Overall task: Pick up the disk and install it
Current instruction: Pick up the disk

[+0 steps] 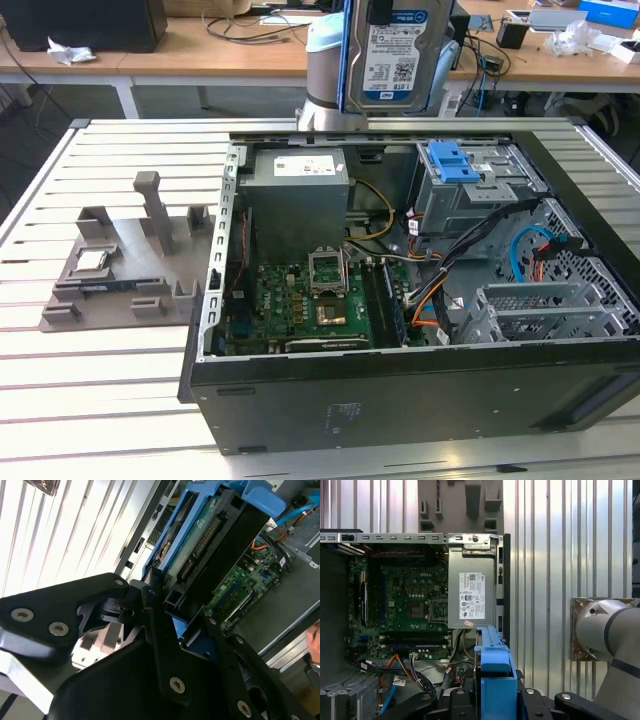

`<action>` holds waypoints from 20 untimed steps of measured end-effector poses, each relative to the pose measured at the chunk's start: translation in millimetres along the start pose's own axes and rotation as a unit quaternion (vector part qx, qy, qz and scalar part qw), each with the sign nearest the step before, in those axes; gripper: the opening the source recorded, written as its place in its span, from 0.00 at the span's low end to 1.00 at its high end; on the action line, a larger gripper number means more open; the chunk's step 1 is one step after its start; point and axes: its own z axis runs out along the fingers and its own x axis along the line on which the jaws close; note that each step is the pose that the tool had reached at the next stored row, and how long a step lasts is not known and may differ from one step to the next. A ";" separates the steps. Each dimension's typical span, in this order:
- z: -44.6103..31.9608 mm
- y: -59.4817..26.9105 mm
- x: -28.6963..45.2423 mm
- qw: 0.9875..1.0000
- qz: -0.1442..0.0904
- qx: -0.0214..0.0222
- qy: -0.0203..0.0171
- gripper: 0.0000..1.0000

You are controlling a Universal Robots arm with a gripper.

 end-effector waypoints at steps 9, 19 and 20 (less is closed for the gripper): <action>0.2 -4.0 2.1 1.000 0.000 0.000 0.000 0.36; 0.4 -9.6 5.6 1.000 0.000 0.000 0.000 0.36; 0.4 -9.9 5.8 1.000 0.000 0.000 0.000 0.36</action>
